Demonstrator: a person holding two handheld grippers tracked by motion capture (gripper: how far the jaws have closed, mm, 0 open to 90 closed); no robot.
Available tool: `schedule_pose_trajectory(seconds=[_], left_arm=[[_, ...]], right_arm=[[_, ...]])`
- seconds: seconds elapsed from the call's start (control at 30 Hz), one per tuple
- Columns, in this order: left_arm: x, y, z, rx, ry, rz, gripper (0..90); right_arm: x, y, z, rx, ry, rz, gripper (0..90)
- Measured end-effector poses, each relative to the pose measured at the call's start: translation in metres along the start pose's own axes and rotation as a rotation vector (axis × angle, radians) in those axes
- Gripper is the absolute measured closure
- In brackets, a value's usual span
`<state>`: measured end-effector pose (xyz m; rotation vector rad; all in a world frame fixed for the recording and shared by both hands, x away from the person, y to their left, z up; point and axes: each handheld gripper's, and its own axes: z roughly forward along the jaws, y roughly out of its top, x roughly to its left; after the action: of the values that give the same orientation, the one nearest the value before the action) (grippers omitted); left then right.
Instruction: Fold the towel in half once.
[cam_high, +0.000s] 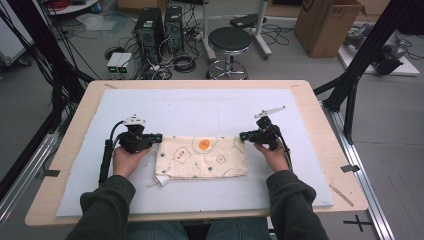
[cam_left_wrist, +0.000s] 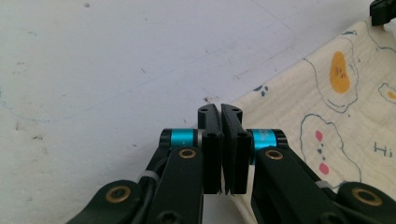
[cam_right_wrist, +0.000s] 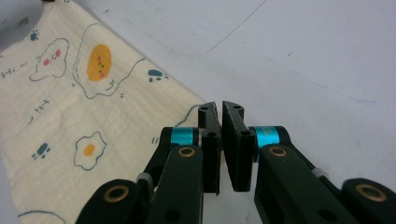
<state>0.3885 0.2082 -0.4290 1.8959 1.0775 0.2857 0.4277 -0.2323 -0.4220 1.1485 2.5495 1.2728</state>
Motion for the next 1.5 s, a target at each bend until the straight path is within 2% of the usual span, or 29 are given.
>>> schedule_pose_trajectory(seconds=[0.13,0.23,0.4,0.47,0.57,0.63,0.77,0.97,1.1,1.27,1.5], left_arm=[[0.003,-0.002,0.006,0.005,0.005,-0.006,86.8],[0.004,-0.003,0.009,0.008,0.007,-0.013,86.8],[0.005,-0.004,0.012,0.019,0.000,-0.003,86.2],[0.004,-0.004,0.011,0.004,-0.001,-0.005,84.3],[0.003,-0.002,0.007,-0.015,-0.016,-0.008,75.4],[0.003,-0.001,0.003,-0.037,-0.034,-0.007,71.5],[0.002,0.001,-0.001,-0.066,-0.055,-0.008,64.6],[0.000,0.003,-0.007,-0.109,-0.083,-0.014,60.5],[0.001,0.005,-0.011,-0.141,-0.093,-0.026,58.6],[0.000,0.008,-0.016,-0.156,-0.088,-0.020,59.8],[-0.006,0.020,-0.021,-0.160,-0.104,0.000,58.6]], right_arm=[[-0.008,-0.002,0.007,0.000,-0.002,0.030,85.8],[-0.009,-0.003,0.012,0.018,-0.011,0.038,85.8],[-0.011,-0.004,0.015,0.020,-0.001,0.047,84.7],[-0.011,-0.004,0.015,0.016,0.004,0.051,79.7],[-0.010,-0.003,0.012,0.006,-0.006,0.037,72.4],[-0.009,-0.003,0.009,-0.013,0.020,0.050,66.9],[-0.007,-0.002,0.003,-0.049,0.042,0.053,59.2],[-0.003,0.000,-0.005,-0.070,0.022,0.032,54.5],[-0.001,0.010,-0.012,-0.055,0.019,0.031,50.9],[0.004,0.018,-0.019,-0.059,0.006,0.007,50.5],[0.007,0.019,-0.018,-0.050,0.003,-0.004,48.2]])
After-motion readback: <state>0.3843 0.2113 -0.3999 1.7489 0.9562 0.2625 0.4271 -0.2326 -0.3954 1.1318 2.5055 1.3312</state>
